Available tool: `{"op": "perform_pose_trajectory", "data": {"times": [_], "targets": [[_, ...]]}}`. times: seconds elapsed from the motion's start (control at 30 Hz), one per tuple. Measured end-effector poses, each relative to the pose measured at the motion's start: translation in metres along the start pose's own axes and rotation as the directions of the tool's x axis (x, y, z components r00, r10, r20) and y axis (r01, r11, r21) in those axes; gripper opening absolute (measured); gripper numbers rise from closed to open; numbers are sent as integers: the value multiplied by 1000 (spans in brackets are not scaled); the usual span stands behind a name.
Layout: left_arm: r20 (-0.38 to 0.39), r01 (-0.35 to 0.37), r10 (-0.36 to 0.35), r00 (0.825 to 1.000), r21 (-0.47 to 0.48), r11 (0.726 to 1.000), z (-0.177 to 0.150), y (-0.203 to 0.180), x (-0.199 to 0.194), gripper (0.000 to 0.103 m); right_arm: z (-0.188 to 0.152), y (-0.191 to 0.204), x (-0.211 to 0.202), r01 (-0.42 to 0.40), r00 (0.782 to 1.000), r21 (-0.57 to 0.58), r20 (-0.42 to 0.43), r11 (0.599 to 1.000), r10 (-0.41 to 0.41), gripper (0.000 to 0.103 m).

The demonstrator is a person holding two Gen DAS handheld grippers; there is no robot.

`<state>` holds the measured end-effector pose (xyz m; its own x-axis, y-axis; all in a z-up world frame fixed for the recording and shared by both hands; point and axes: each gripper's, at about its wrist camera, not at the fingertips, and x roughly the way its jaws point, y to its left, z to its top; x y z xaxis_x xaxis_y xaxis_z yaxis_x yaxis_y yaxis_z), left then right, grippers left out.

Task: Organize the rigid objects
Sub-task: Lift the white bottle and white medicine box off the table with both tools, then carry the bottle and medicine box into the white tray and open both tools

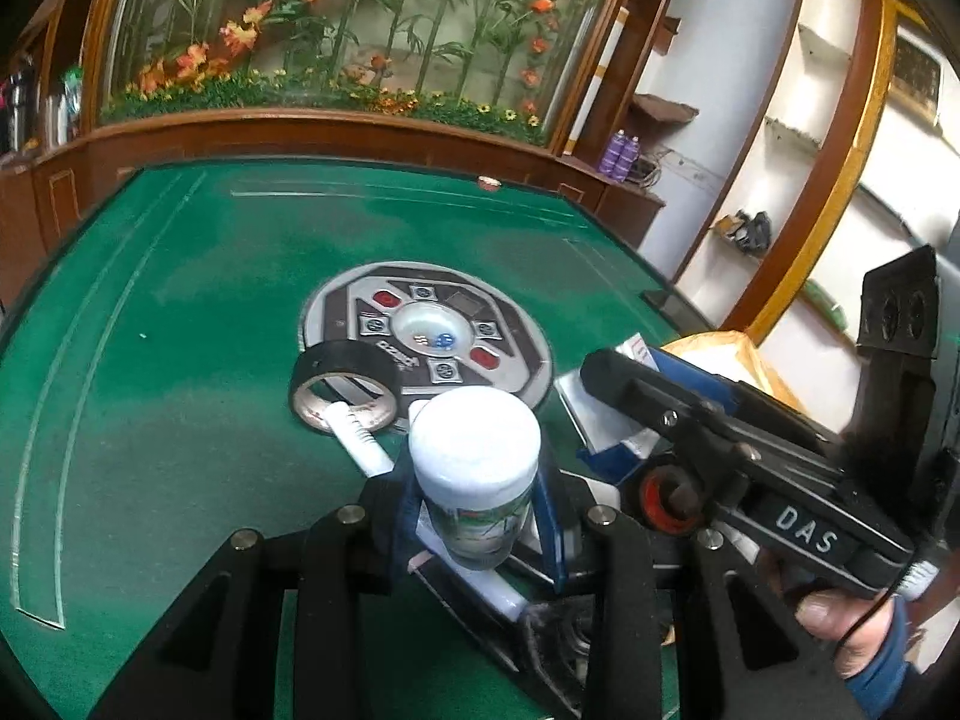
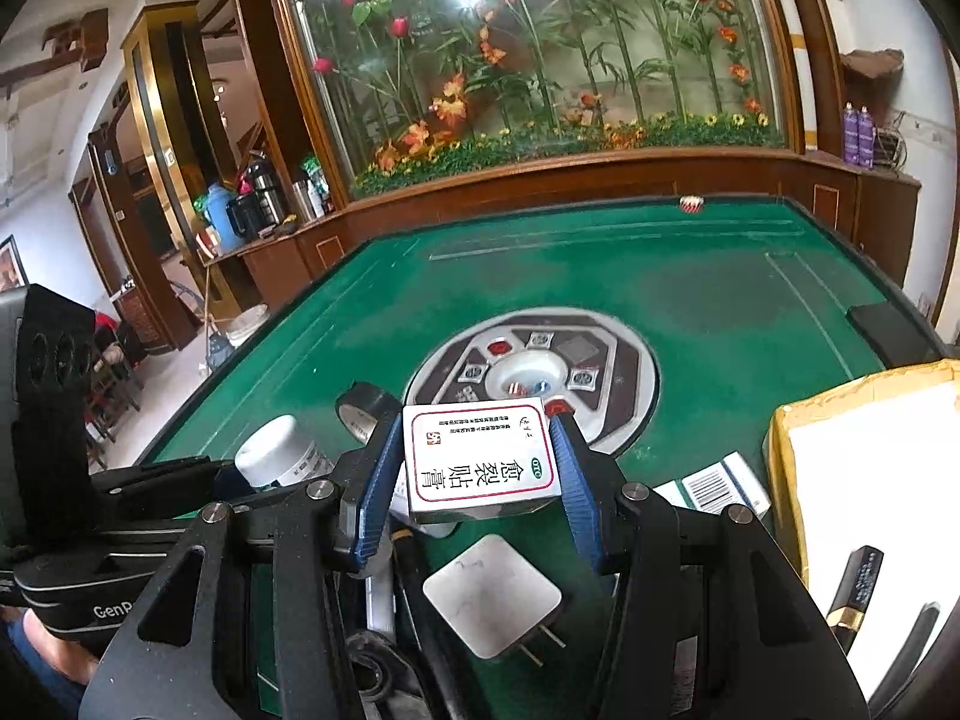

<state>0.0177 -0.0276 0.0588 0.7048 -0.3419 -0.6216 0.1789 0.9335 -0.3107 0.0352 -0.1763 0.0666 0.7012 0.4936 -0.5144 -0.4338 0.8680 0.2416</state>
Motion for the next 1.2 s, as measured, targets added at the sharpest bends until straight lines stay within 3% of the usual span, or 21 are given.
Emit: {"op": "perform_pose_trajectory", "data": {"times": [0.07, 0.17, 0.23, 0.37, 0.5, 0.6, 0.77, 1.0, 1.2], "targets": [[-2, 17, -17, 1000, -8, 1000, 1, -3, -1, 35, 3, -5, -3, 11, 1000, 18, 23, 1000, -11, 50], [7, 10, -10, 1000, 15, 1000, 0, -23, -8, 35, 8, -23, -14, -16, 1000, 140, 4, 990, 15, 50], [3, 57, -58, 998, 12, 998, 0, -38, -11, 35, 5, -31, -40, -29, 1000, 171, 11, 985, 27, 50], [-24, 145, -144, 989, 50, 988, 2, -89, -9, 35, 5, -50, -94, 52, 998, 130, 23, 990, -55, 50], [-100, 239, -230, 968, 82, 968, 10, -144, 14, 35, 13, -93, -142, 144, 989, 149, 18, 978, -149, 50], [-162, 260, -244, 956, 89, 961, 13, -170, 42, 35, 16, -126, -157, 170, 985, 192, -10, 967, -171, 50], [-267, 235, -211, 940, 60, 970, 21, -189, 100, 35, 23, -173, -133, 238, 970, 239, -114, 942, -216, 50], [-306, 185, -161, 938, 51, 981, 31, -192, 137, 35, 19, -217, -81, 306, 935, 255, -262, 917, -239, 49], [-321, 178, -158, 934, 34, 983, 35, -191, 155, 35, 22, -231, -69, 343, 917, 243, -296, 908, -267, 50]]}}
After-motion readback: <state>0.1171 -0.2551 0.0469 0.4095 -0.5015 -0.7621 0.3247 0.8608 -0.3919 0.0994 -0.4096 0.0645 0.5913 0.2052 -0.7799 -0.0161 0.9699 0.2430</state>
